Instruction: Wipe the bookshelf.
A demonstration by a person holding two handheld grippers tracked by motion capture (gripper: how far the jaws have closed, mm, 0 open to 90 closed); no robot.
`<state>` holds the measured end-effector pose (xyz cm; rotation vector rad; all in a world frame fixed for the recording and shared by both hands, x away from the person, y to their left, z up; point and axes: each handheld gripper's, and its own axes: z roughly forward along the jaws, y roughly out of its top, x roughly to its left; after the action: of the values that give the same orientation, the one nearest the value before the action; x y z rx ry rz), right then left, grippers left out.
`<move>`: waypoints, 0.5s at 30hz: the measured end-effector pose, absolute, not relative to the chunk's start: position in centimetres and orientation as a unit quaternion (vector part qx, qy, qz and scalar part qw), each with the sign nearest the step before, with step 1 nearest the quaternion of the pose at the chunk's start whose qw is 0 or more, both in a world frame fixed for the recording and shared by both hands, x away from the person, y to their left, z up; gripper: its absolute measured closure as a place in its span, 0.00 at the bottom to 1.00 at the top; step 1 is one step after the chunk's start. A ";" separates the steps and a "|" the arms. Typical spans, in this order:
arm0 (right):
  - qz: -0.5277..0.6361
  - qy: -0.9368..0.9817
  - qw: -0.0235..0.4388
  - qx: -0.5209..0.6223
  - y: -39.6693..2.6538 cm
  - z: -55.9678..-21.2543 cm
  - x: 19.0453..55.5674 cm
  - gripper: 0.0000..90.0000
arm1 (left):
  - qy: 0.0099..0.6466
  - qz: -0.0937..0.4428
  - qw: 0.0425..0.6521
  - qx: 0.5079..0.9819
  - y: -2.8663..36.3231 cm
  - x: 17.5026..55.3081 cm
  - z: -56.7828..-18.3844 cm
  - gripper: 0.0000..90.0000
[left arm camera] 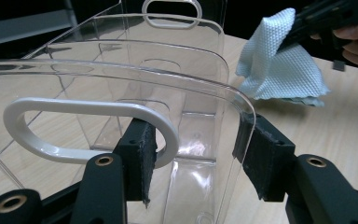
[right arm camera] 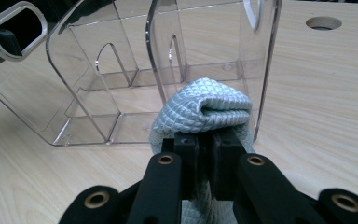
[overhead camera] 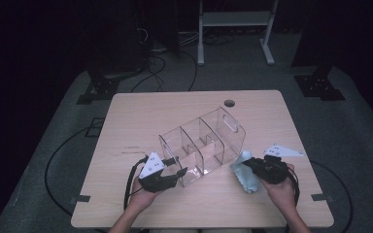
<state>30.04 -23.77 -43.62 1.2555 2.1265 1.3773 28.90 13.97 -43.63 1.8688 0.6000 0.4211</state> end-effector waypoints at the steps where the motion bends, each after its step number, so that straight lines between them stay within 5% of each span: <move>1: 0.481 0.743 0.157 0.437 -23.8 -43.6 29.9 0.92 | 0.249 0.175 0.537 0.787 14.0 28.8 -43.6 0.53; 15: 0.489 0.750 0.152 0.419 -24.0 -42.8 28.2 0.92 | 0.199 0.139 0.541 0.806 14.1 27.7 -43.5 0.53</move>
<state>28.16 -23.97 -42.78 1.2010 2.1523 1.4019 27.65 14.13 -43.51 1.9144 0.4737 0.3297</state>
